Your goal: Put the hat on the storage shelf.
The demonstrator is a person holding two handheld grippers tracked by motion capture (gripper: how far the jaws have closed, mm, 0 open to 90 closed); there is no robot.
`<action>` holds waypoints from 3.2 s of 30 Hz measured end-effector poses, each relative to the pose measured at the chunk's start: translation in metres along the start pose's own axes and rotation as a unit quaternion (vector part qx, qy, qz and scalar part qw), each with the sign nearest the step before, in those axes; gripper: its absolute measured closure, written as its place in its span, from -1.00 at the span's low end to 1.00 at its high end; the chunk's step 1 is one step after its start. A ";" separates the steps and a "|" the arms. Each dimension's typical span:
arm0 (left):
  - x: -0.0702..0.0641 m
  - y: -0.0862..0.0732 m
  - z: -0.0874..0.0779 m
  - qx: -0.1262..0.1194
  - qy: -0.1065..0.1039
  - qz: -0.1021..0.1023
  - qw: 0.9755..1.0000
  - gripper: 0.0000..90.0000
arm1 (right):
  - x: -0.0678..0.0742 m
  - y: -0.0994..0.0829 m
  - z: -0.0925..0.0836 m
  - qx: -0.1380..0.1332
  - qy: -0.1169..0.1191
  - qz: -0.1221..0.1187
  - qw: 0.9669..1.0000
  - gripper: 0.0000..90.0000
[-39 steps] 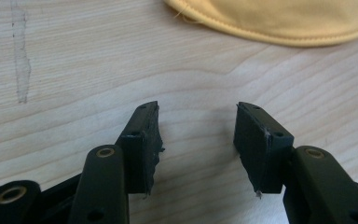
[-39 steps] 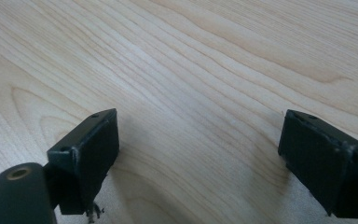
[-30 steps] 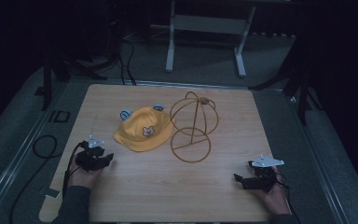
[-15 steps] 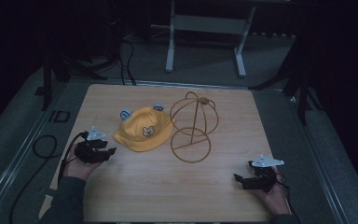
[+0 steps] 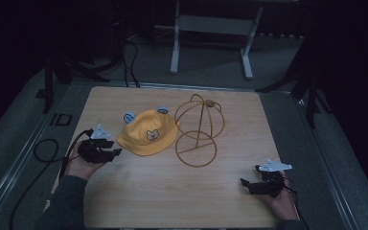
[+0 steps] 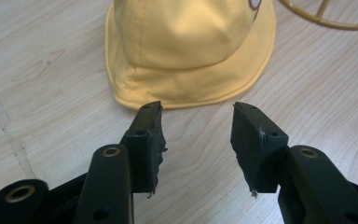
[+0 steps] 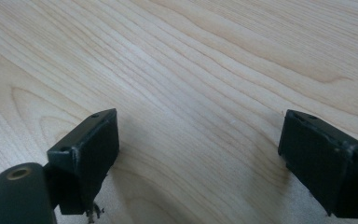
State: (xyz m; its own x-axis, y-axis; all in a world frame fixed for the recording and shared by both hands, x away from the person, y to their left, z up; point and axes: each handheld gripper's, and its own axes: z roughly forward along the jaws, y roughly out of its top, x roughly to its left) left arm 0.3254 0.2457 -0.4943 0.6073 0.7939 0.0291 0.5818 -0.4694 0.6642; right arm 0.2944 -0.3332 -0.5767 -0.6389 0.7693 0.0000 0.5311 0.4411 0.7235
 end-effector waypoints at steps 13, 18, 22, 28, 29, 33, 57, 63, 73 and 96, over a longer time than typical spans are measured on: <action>-0.001 0.011 -0.001 0.005 -0.007 0.019 1.000 0.20 | 0.000 0.000 0.000 0.000 0.000 0.000 1.000 -0.73; -0.002 0.018 -0.002 0.005 -0.012 0.023 1.000 0.23 | 0.000 0.000 0.000 0.000 0.000 0.000 1.000 -0.73; -0.001 0.022 -0.004 0.004 -0.017 0.024 1.000 0.23 | 0.000 0.000 0.000 0.000 0.000 0.000 1.000 -0.73; -0.001 0.029 -0.006 0.005 -0.016 0.030 0.999 0.20 | 0.000 0.000 0.000 0.000 0.000 0.000 1.000 -0.73; -0.001 0.030 -0.006 0.004 -0.017 0.029 0.999 0.20 | 0.000 0.000 0.000 0.000 0.000 0.000 1.000 -0.73; 0.000 0.034 -0.008 0.007 -0.020 0.030 0.999 0.19 | 0.000 0.000 0.000 0.000 0.000 0.000 1.000 -0.73; -0.002 0.056 0.000 0.012 -0.058 0.044 0.997 0.23 | 0.000 0.000 0.000 0.000 0.000 0.000 1.000 -0.73; -0.001 0.064 -0.001 0.010 -0.062 0.051 0.997 0.27 | 0.000 0.000 0.000 0.000 0.000 0.001 1.000 -0.73; 0.001 0.076 -0.003 0.001 -0.066 0.061 0.996 0.35 | 0.000 0.000 0.000 0.000 0.000 0.000 1.000 -0.73; 0.012 0.122 0.007 0.011 -0.081 0.095 0.992 0.27 | 0.000 0.000 0.000 0.000 0.000 0.000 1.000 -0.73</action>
State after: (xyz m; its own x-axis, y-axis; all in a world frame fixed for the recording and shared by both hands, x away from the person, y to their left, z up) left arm 0.4077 0.1952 -0.4176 0.7848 0.6190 0.0301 0.4594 -0.6136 0.6423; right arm 0.2945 -0.3333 -0.5768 -0.6391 0.7691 0.0004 0.5306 0.4406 0.7241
